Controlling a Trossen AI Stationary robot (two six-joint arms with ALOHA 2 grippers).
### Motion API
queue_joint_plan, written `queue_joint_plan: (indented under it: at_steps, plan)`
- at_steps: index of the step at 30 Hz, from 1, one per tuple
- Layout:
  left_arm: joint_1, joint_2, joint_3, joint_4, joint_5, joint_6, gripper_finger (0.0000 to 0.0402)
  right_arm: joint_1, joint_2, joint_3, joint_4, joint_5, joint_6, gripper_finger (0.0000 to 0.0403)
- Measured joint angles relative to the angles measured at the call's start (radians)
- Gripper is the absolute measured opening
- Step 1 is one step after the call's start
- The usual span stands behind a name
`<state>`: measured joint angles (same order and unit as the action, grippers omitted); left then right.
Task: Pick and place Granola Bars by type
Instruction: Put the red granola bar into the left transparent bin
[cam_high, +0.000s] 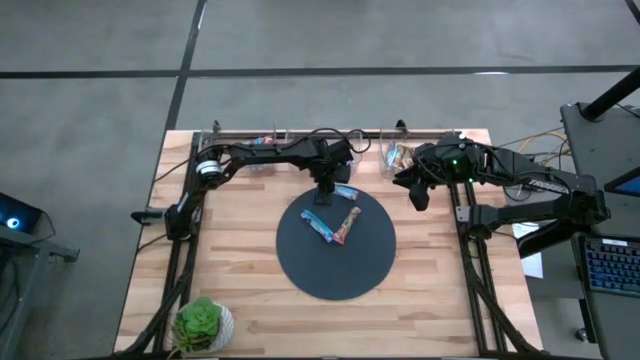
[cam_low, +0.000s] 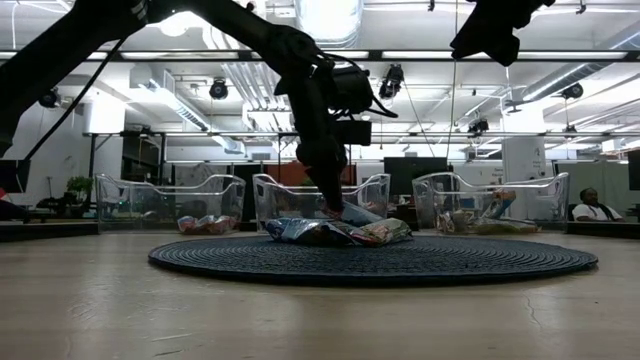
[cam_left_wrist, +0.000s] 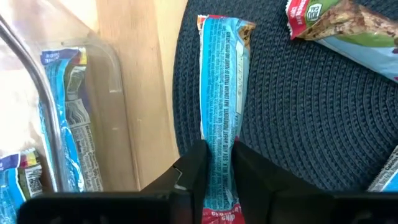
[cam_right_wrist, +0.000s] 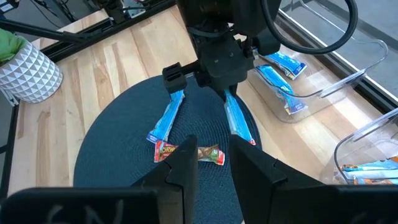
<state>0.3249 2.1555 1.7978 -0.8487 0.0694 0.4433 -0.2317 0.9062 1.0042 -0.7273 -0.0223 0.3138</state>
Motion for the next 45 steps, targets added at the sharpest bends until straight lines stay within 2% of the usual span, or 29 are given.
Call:
queue_joint_plan:
  at_steps: [5, 12, 31, 45]
  plan:
    - [-0.002, 0.0, 0.004, -0.012, 0.0, -0.001, 0.0045, 0.0, 0.0, 0.0, 0.0, 0.0, 0.0, 0.0084]
    - [-0.002, 0.0, 0.084, -0.097, 0.0, 0.001, 0.0044, 0.0, 0.0, 0.0, 0.0, 0.0, -0.003, 0.0084]
    - [0.027, -0.004, 0.561, -0.487, -0.057, 0.005, 0.0044, 0.0, 0.0, 0.0, 0.0, 0.0, -0.003, 0.0084]
    - [0.166, -0.129, 0.407, -0.489, -0.068, -0.129, 0.0044, 0.0, 0.0, 0.0, 0.0, 0.0, -0.008, 0.0084]
